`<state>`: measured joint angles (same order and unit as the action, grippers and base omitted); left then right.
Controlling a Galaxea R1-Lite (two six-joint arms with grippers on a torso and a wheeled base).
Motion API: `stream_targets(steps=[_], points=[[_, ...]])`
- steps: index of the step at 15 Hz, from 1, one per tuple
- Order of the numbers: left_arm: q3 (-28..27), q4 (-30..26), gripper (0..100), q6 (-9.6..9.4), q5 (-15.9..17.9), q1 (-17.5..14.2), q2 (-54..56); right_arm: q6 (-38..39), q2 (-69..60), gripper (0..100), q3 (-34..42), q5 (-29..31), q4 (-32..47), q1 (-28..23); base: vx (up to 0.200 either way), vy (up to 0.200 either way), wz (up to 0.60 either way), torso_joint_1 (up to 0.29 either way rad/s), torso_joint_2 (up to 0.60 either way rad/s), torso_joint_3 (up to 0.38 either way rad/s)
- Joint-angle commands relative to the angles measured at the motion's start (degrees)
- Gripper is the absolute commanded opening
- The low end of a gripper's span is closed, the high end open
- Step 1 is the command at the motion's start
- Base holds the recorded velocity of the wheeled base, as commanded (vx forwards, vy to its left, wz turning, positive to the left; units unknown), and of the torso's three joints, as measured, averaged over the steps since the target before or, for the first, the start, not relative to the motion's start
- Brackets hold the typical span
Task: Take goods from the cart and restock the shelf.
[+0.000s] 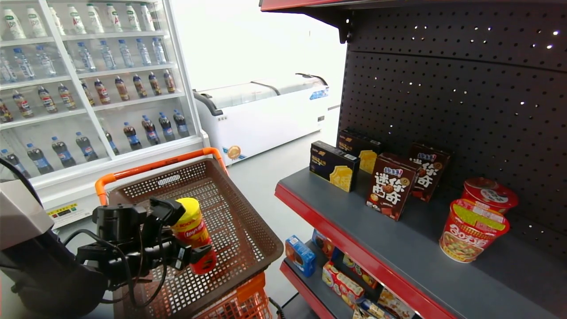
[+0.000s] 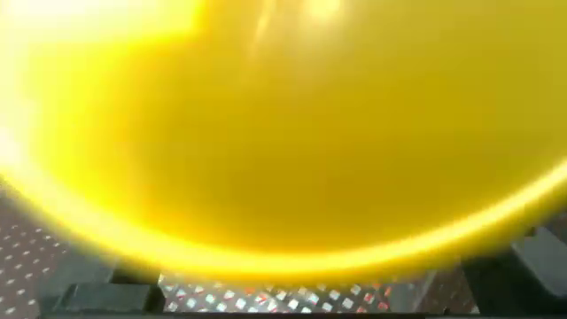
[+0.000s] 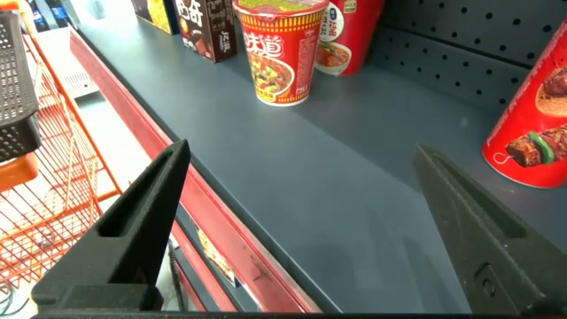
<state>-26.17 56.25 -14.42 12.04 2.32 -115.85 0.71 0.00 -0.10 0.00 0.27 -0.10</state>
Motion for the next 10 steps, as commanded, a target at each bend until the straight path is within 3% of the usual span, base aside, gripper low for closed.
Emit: stream_targets(steps=[1, 2, 6, 10], points=[[-0.5, 0.3, 100, 0.18, 0.0, 0.8, -1.8, 0.0, 0.0, 100, 0.0, 0.0, 0.0, 0.0, 0.000, 0.000, 0.00, 0.000, 0.00, 0.000], [-1.2, 0.3, 0, 0.36, 0.0, 1.0, -1.8, 0.0, 0.0, 100, 0.0, 0.0, 0.0, 0.0, 0.000, 0.000, 0.00, 0.000, 0.00, 0.000], [-1.3, 0.5, 0, 0.01, -1.2, 0.8, 0.6, 0.0, 0.0, 100, 0.0, 0.0, 0.0, 0.0, 0.000, 0.000, 0.00, 0.000, 0.00, 0.000], [0.7, -0.7, 0, 0.89, -1.8, -1.3, 10.8, 0.0, 0.0, 100, 0.0, 0.0, 0.0, 0.0, 0.000, 0.000, 0.00, 0.000, 0.00, 0.000]])
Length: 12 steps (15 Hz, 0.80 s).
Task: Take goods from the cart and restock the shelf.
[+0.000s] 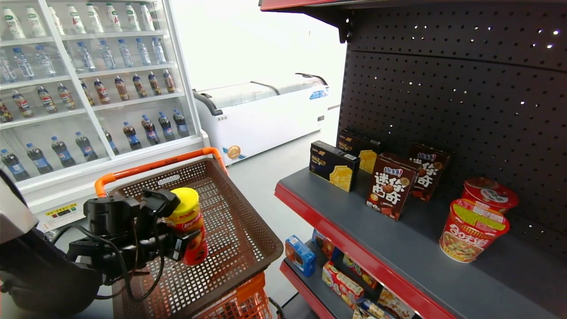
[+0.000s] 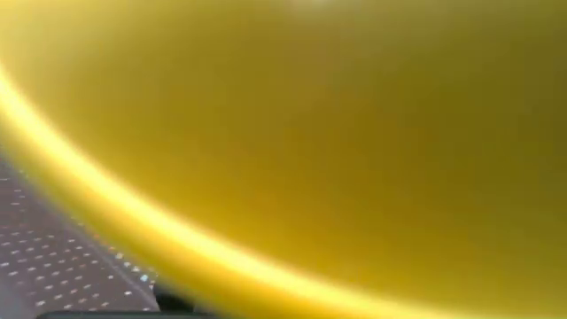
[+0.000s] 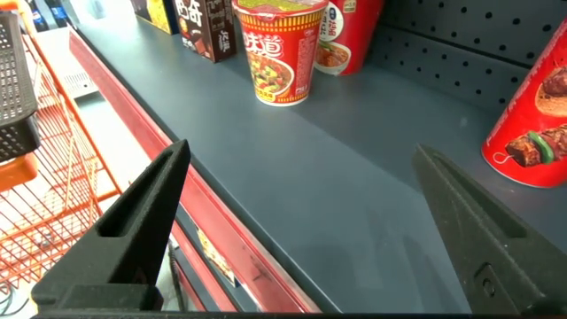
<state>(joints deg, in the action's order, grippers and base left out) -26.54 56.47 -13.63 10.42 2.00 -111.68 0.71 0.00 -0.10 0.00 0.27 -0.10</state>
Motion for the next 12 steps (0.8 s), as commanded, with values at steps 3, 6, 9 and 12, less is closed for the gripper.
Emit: stream_targets(steps=[3, 6, 9, 12], points=[[1.2, -13.0, 0, 2.29, -0.8, -1.6, 23.9, 0.0, 0.0, 100, 0.0, 0.0, 0.1, 0.0, 0.000, 0.000, 0.00, 0.000, 0.00, 0.000], [2.7, -31.7, 0, 2.91, -3.3, -1.4, 42.9, 0.0, 0.0, 100, 0.0, 0.0, 0.0, 0.0, 0.000, 0.000, 0.00, 0.000, 0.00, 0.000], [6.7, -40.8, 0, 8.18, -2.7, -1.1, 60.3, 0.0, 0.0, 100, 0.0, 0.0, 0.1, 0.0, 0.000, 0.000, 0.00, 0.000, 0.00, 0.000], [10.9, -41.4, 0, 8.71, -2.6, -1.0, 71.8, 0.0, 0.0, 100, 0.0, 0.0, 0.0, 0.0, 0.000, 0.000, 0.00, 0.000, 0.00, 0.000]])
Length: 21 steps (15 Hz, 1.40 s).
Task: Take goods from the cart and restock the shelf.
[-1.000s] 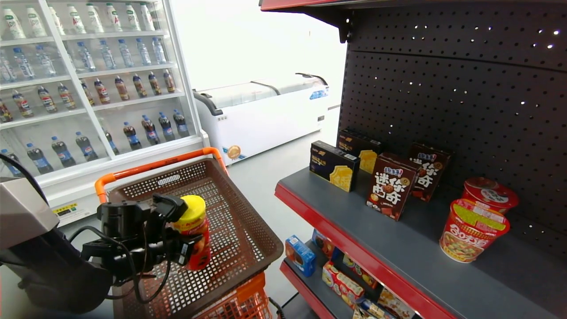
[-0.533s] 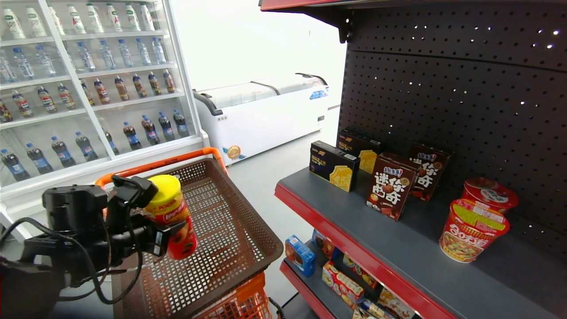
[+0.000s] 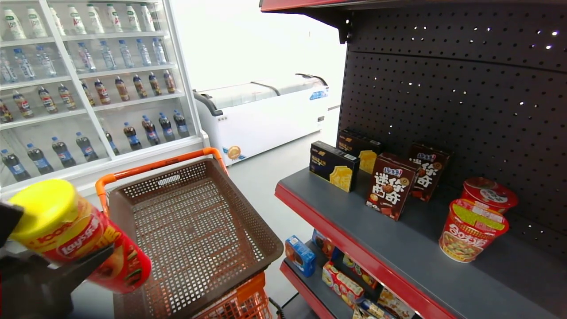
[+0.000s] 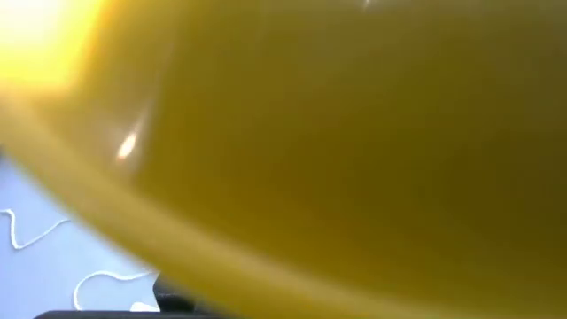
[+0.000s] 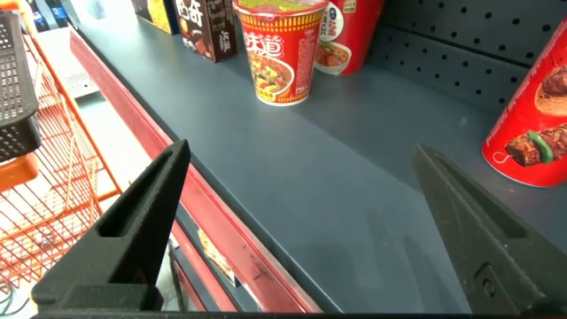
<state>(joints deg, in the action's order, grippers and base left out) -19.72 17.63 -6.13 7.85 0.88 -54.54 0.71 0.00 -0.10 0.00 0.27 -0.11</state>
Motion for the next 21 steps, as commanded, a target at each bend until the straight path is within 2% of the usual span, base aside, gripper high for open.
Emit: stream_targets(steps=[1, 4, 6, 11, 21], points=[[5.7, -3.2, 0, 1.21, 0.3, 0.3, 19.1, 0.0, 0.0, 100, 0.0, 0.0, 0.1, 0.0, 0.000, 0.000, 0.00, 0.000, 0.00, 0.000], [12.1, -5.5, 0, 1.12, 0.8, -0.1, 30.4, 0.0, 0.0, 100, 0.0, 0.0, 0.0, 0.0, 0.000, 0.000, 0.00, 0.000, 0.00, 0.000], [12.0, -10.3, 0, 1.03, 0.9, 0.3, 36.0, 0.0, 0.0, 100, 0.0, -0.1, 0.0, 0.0, 0.000, 0.000, 0.00, 0.000, 0.00, 0.000], [12.7, -10.9, 0, 0.95, 0.7, 0.1, 38.5, -0.1, 0.0, 100, 0.0, -0.3, 0.1, 0.0, 0.000, 0.000, 0.00, 0.000, 0.00, 0.000], [12.8, -11.0, 0, 0.95, 0.8, 0.2, 38.5, 0.0, 0.0, 100, 0.0, -0.3, 0.1, 0.0, 0.000, 0.000, -0.60, 0.001, 0.00, 0.001]])
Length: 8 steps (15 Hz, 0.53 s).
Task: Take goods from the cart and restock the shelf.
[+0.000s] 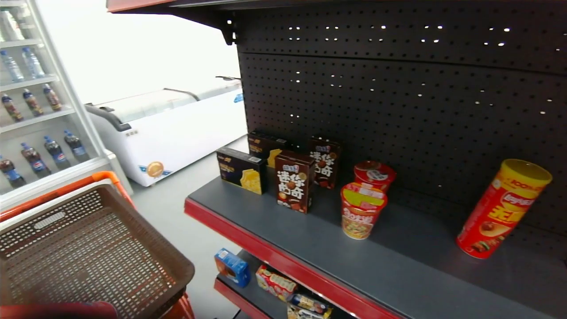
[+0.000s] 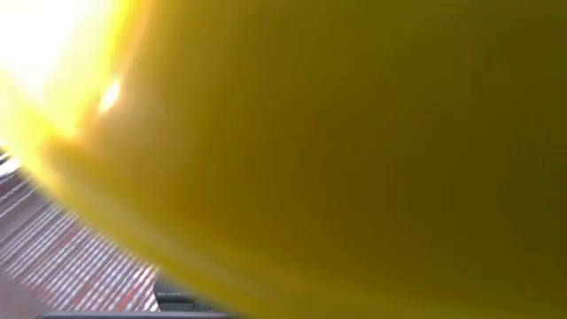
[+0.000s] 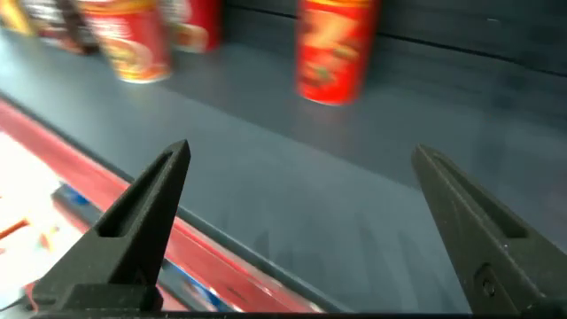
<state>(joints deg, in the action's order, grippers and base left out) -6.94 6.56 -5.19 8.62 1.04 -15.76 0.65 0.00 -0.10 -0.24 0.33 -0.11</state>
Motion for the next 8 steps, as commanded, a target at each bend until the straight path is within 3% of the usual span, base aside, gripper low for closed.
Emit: stream_targets(steps=[1, 8], points=[[0.0, 0.0, 0, 0.01, 0.0, 0.0, -0.2, 0.0, 0.0, 100, 0.0, 0.0, 0.0, 0.0, 0.000, 0.000, -0.60, -0.002, 0.00, 0.002], [0.8, 0.0, 0, 0.01, 0.0, 0.0, 0.0, 0.1, 0.0, 100, 0.0, 0.0, 0.0, 0.0, 0.000, 0.000, -0.60, 0.003, 0.00, 0.002]])
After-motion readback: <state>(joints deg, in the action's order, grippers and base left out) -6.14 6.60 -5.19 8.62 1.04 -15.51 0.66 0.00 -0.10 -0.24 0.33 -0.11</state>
